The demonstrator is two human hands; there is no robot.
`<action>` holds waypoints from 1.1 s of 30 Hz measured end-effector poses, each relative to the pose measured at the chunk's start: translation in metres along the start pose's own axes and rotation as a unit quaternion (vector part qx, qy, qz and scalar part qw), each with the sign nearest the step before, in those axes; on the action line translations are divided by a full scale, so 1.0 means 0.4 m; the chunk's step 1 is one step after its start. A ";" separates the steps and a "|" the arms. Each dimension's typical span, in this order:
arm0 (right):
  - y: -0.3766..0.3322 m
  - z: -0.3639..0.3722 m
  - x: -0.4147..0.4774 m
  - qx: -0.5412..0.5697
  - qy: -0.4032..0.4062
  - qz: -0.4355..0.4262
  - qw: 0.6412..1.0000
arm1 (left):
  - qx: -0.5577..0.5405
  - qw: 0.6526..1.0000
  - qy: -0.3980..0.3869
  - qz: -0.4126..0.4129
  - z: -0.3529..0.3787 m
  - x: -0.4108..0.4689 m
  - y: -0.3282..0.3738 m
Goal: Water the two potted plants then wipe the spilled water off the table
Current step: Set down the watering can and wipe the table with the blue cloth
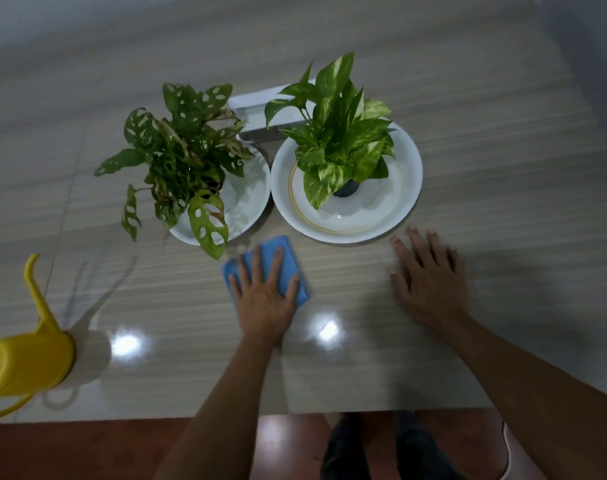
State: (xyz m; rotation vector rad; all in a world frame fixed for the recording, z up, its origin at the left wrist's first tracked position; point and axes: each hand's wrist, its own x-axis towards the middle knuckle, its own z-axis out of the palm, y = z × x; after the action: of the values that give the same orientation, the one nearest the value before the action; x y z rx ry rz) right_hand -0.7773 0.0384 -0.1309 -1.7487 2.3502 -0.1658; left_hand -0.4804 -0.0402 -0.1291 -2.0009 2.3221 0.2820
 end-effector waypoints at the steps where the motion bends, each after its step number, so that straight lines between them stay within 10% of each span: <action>1: 0.000 0.001 -0.001 -0.001 -0.003 0.001 1.000 | -0.005 1.000 0.006 -0.030 0.000 -0.014 -0.040; 4: 0.001 0.001 -0.001 0.011 -0.004 0.005 1.000 | -0.025 0.997 0.025 -0.068 0.022 -0.152 -0.051; 12: 0.000 0.006 -0.004 0.008 -0.006 0.007 1.000 | -0.002 0.987 -0.002 0.161 0.046 -0.169 0.158; 18: 0.002 0.013 -0.007 0.010 0.033 -0.005 0.999 | -0.012 1.000 0.026 -0.011 0.038 -0.254 0.021; 25: 0.006 0.020 -0.004 0.010 0.045 -0.015 0.999 | -0.023 0.985 0.024 0.170 0.070 -0.258 0.238; 33: 0.007 0.019 -0.005 0.025 0.062 -0.021 0.998 | -0.025 0.998 0.026 -0.041 0.044 -0.325 0.059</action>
State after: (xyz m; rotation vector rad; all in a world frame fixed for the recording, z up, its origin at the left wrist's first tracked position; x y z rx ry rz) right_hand -0.7775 0.0413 -0.1387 -1.8129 2.3736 -0.3471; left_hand -0.4849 0.0927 -0.1225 -2.1468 2.2768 0.2901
